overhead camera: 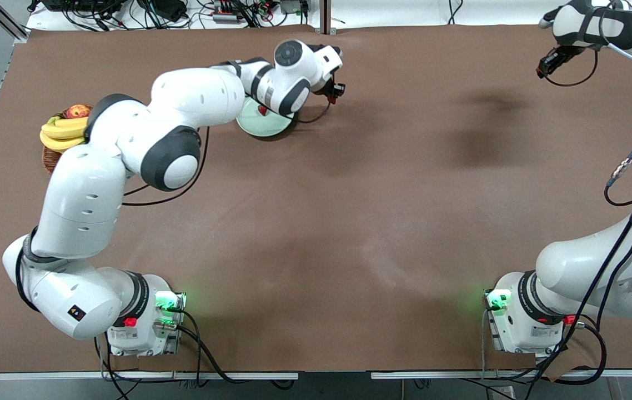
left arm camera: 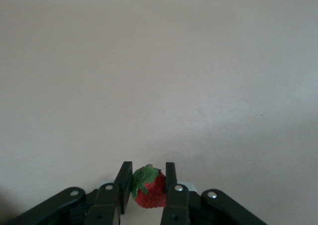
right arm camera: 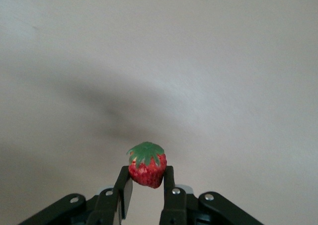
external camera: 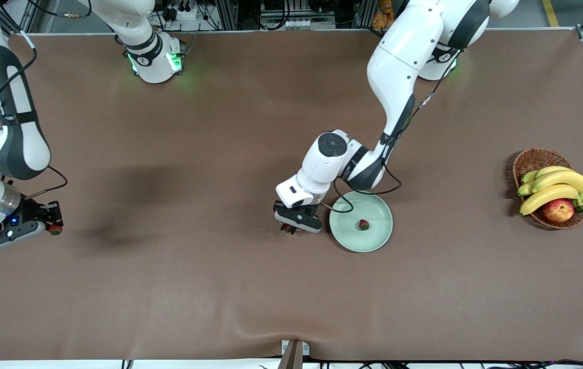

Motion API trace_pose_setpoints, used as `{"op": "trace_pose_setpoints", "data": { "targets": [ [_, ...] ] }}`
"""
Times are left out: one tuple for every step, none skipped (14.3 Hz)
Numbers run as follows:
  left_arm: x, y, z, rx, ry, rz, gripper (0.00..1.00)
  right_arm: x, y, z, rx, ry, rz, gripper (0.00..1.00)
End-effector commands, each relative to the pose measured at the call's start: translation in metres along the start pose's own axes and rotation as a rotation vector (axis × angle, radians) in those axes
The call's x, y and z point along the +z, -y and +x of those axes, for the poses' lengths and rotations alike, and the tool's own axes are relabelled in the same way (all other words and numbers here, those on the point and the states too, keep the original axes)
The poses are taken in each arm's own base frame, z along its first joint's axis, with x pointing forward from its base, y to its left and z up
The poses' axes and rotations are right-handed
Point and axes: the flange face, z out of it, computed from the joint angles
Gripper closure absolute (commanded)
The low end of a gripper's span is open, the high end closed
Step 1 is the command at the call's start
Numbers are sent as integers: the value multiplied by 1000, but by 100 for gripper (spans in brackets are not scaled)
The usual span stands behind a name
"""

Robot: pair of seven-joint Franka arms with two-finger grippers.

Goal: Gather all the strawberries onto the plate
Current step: 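Release the strawberry onto the plate while the right gripper grasps the third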

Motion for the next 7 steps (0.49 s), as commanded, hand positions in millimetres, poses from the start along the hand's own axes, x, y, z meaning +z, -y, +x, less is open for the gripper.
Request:
{"op": "trace_pose_setpoints", "data": {
  "targets": [
    [-32, 17, 12, -6, 75, 59, 100, -10, 31, 16, -23, -30, 51, 100],
    [-33, 26, 9, -13, 102, 75, 100, -12, 42, 24, -19, -44, 75, 100],
    [-37, 34, 4, -13, 117, 88, 100, -12, 55, 32, -21, -51, 88, 100],
    [-39, 51, 2, 1, 132, 100, 100, -11, 66, 39, -17, -52, 95, 100],
    [-44, 67, -1, 33, 146, 108, 100, -13, 81, 49, -12, -54, 102, 100],
    [-49, 91, -1, 52, 160, 120, 100, -13, 99, 58, -7, -54, 107, 100],
    [-55, 103, -4, 70, 169, 125, 100, -12, 117, 67, -5, -51, 113, 100]
  ]
}}
